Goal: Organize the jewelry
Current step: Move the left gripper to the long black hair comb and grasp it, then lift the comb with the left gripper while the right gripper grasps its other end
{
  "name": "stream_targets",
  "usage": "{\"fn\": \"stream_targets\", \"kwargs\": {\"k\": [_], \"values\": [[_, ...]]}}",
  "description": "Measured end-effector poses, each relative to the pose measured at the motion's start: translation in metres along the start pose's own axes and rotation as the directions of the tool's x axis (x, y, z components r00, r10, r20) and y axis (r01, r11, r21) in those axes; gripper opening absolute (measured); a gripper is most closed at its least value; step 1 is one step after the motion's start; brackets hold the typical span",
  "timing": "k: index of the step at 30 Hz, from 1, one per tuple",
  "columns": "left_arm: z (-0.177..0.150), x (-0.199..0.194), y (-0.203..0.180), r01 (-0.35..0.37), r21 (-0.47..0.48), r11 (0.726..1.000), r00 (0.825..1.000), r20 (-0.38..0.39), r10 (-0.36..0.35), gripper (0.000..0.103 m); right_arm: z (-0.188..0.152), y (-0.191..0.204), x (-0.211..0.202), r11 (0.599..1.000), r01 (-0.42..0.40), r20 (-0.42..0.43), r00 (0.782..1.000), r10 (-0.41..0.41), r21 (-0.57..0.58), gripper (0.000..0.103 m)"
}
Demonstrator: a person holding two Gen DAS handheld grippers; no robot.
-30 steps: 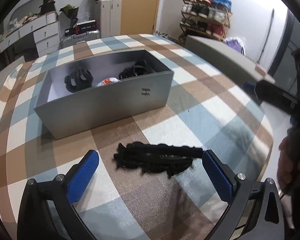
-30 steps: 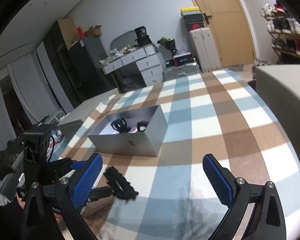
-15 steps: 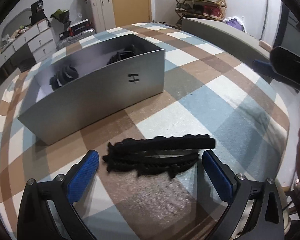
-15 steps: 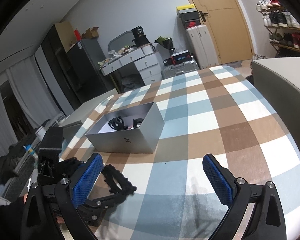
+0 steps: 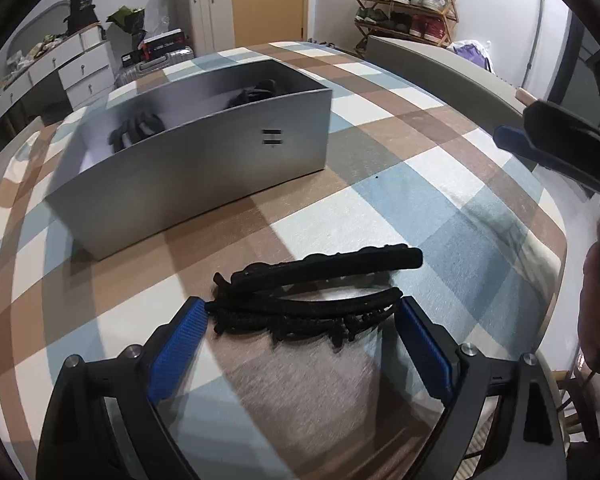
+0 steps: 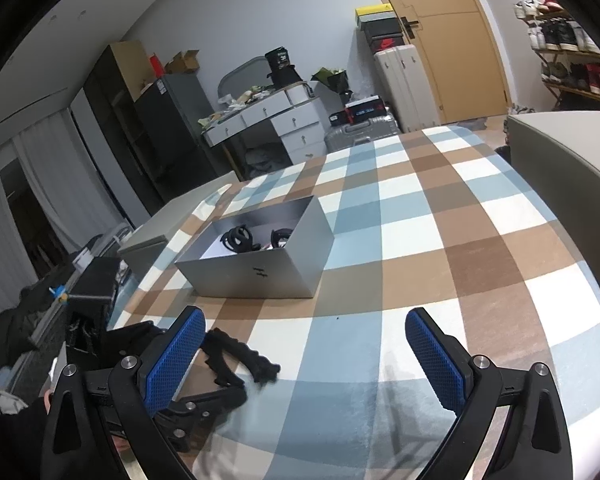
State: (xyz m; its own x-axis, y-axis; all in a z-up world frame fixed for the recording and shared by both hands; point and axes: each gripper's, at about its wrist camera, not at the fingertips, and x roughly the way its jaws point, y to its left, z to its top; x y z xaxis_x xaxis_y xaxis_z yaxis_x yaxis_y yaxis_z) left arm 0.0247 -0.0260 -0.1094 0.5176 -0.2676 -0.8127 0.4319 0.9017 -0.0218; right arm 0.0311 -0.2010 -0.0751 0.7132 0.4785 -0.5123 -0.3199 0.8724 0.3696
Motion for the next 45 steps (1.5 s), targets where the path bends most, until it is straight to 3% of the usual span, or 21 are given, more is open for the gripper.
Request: {"fn": "stream_targets", "kwargs": {"k": [4, 11, 16, 21, 26, 27, 31, 33, 35, 37, 39, 45], "values": [[-0.008, -0.018, 0.014, -0.021, -0.044, 0.999, 0.999, 0.044, 0.023, 0.092, -0.006, 0.006, 0.011, 1.0, -0.012, -0.042, 0.999, 0.012, 0.002, 0.101], [-0.02, -0.032, 0.036, 0.055, -0.094, 0.994, 0.996, 0.079, -0.048, 0.092, -0.019, 0.035, 0.039, 0.997, -0.055, -0.139, 0.989, 0.046, -0.056, 0.101], [-0.023, -0.027, 0.039, 0.096, -0.069, 0.993, 0.994, 0.061, -0.092, 0.092, -0.025, 0.06, 0.058, 0.986, -0.059, -0.199, 0.98, 0.027, -0.154, 0.101], [-0.031, -0.028, 0.043, 0.137, -0.057, 0.989, 0.989, 0.059, -0.134, 0.092, -0.031, 0.084, 0.083, 0.952, -0.047, -0.263, 0.964, -0.036, -0.302, 0.099], [-0.035, -0.026, 0.051, 0.146, -0.064, 0.987, 0.988, 0.051, -0.143, 0.092, -0.032, 0.095, 0.101, 0.917, -0.105, -0.33, 0.944, -0.03, -0.385, 0.092], [-0.036, -0.028, 0.051, 0.15, -0.057, 0.987, 0.988, 0.057, -0.146, 0.092, -0.032, 0.096, 0.104, 0.91, -0.115, -0.34, 0.94, -0.03, -0.399, 0.086], [-0.039, -0.032, 0.05, 0.156, -0.031, 0.987, 0.986, 0.067, -0.154, 0.092, -0.033, 0.101, 0.114, 0.89, -0.152, -0.386, 0.922, -0.029, -0.429, 0.079], [-0.04, -0.032, 0.051, 0.152, -0.023, 0.988, 0.987, 0.064, -0.15, 0.092, -0.035, 0.106, 0.118, 0.875, -0.173, -0.406, 0.913, -0.03, -0.453, 0.069], [-0.041, -0.031, 0.052, 0.155, -0.024, 0.988, 0.986, 0.061, -0.153, 0.092, -0.039, 0.111, 0.12, 0.848, -0.183, -0.405, 0.914, -0.04, -0.497, 0.062], [-0.041, -0.031, 0.053, 0.163, -0.024, 0.986, 0.985, 0.062, -0.161, 0.092, -0.041, 0.115, 0.12, 0.827, -0.18, -0.396, 0.916, -0.056, -0.533, 0.05], [-0.041, -0.031, 0.054, 0.15, -0.024, 0.988, 0.987, 0.061, -0.149, 0.092, -0.042, 0.118, 0.119, 0.816, -0.186, -0.391, 0.919, -0.053, -0.547, 0.021], [-0.042, -0.03, 0.06, 0.143, -0.042, 0.989, 0.988, 0.064, -0.14, 0.092, -0.04, 0.107, 0.108, 0.829, -0.141, -0.341, 0.938, -0.063, -0.541, 0.017]]}}
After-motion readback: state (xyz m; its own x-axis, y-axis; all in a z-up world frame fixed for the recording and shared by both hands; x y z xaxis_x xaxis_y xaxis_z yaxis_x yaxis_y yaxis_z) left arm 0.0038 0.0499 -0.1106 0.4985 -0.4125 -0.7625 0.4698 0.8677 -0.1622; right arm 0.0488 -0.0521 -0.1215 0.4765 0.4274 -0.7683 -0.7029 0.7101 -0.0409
